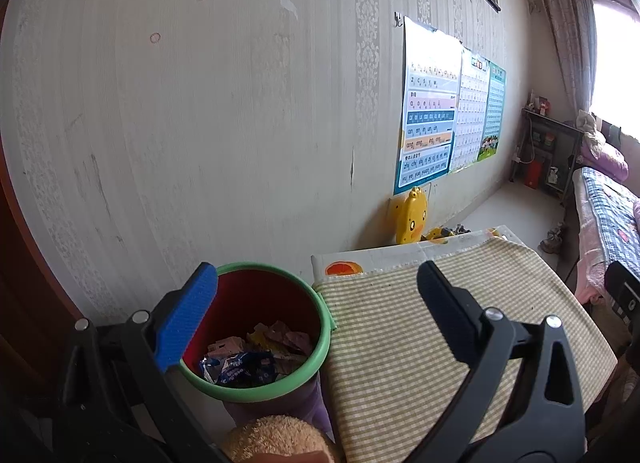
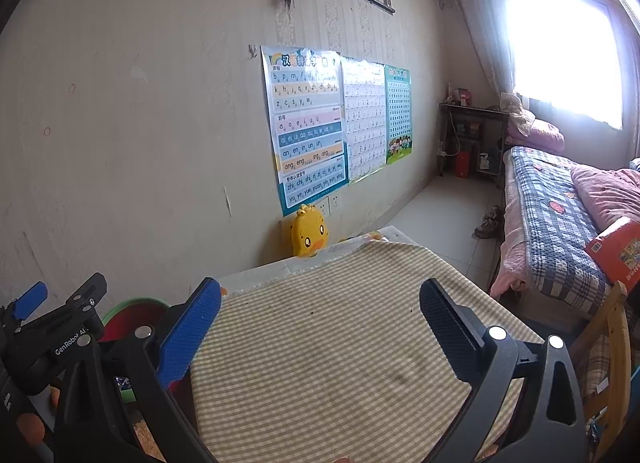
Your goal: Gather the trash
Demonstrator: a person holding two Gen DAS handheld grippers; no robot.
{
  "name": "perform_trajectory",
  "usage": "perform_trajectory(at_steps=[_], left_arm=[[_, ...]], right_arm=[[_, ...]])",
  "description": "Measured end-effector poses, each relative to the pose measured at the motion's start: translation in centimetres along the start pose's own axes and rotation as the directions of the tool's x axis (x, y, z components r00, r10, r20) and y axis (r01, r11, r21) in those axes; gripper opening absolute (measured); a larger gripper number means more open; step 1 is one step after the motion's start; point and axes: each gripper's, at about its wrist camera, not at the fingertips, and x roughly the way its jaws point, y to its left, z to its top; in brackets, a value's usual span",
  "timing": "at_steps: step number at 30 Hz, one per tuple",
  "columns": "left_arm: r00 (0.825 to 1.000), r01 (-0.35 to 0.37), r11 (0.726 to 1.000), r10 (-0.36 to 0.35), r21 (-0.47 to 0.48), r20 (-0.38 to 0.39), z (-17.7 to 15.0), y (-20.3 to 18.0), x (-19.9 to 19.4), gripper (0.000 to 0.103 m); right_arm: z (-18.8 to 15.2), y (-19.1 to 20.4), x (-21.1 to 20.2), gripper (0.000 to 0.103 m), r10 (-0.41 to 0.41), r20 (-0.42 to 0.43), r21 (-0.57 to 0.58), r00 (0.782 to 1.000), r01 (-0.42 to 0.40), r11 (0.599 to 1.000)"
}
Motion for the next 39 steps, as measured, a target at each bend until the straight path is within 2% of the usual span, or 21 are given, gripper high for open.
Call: perform_trajectory(at_steps=[39], left_arm=[[0.999,0.005,1.000,-0.005,-0.004,-0.046,-0.7,-0.1,1.1,0.098]], right_arm=[[-1.0,0.1,1.1,0.096,0.012,-0.047,0.003,0.999,-0.012,1.000]])
